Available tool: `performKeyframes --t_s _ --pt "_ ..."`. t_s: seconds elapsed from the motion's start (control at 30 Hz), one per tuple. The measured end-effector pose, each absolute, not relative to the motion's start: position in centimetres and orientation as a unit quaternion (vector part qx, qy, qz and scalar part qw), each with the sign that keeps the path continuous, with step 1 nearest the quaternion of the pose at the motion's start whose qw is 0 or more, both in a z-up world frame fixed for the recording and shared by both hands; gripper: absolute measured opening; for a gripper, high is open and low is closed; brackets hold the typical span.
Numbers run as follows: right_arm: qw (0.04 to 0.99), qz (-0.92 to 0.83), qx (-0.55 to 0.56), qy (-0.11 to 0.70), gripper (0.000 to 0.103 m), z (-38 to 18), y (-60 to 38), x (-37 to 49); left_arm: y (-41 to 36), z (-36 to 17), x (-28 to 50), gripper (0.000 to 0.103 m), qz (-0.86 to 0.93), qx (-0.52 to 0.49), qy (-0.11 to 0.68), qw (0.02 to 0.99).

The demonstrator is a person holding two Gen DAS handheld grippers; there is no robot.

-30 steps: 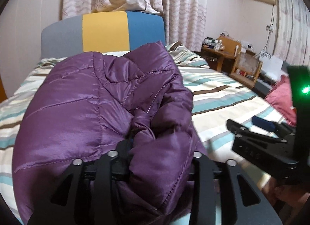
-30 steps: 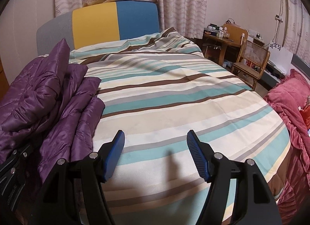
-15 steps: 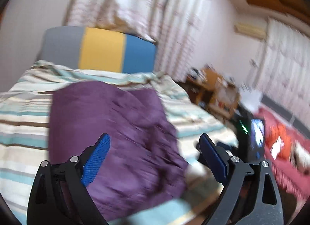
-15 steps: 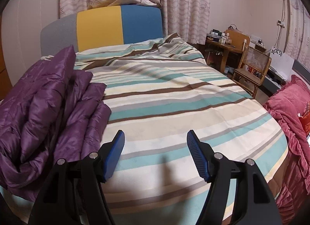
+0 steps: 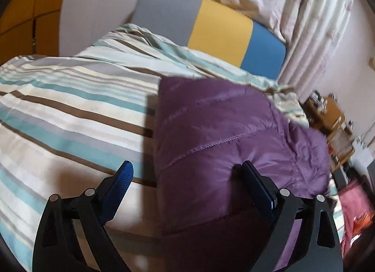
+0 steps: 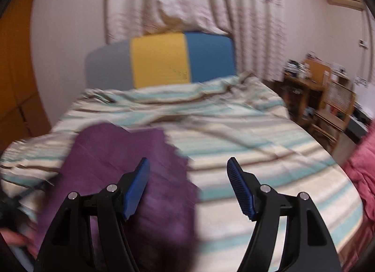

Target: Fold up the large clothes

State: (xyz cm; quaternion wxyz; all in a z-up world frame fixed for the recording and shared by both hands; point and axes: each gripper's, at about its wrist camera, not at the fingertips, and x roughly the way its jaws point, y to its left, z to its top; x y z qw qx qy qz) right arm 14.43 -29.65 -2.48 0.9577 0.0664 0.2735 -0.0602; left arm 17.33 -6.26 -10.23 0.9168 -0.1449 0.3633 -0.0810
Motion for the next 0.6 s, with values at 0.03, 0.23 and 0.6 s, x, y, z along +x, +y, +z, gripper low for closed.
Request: performKeyframes --t_s 0.03,0.23,0.6 --pt "0.958 -0.036 0.073 0.275 0.068 -1.8 -28.6 15.6 -6.4 -10.4 17.2 0.092 -0.082 -0.147 0.36 0.918" --pt "0.949 -0.005 0.045 0.311 0.067 -2.9 -24.3 22.0 -9.8 -11.0 17.1 0.093 -0.125 -0.103 0.366 0.916" --pt "0.928 -0.055 0.011 0.369 0.061 -12.9 -28.3 24.3 -11.7 -11.0 16.1 0.093 -0.149 -0.037 0.341 0.927"
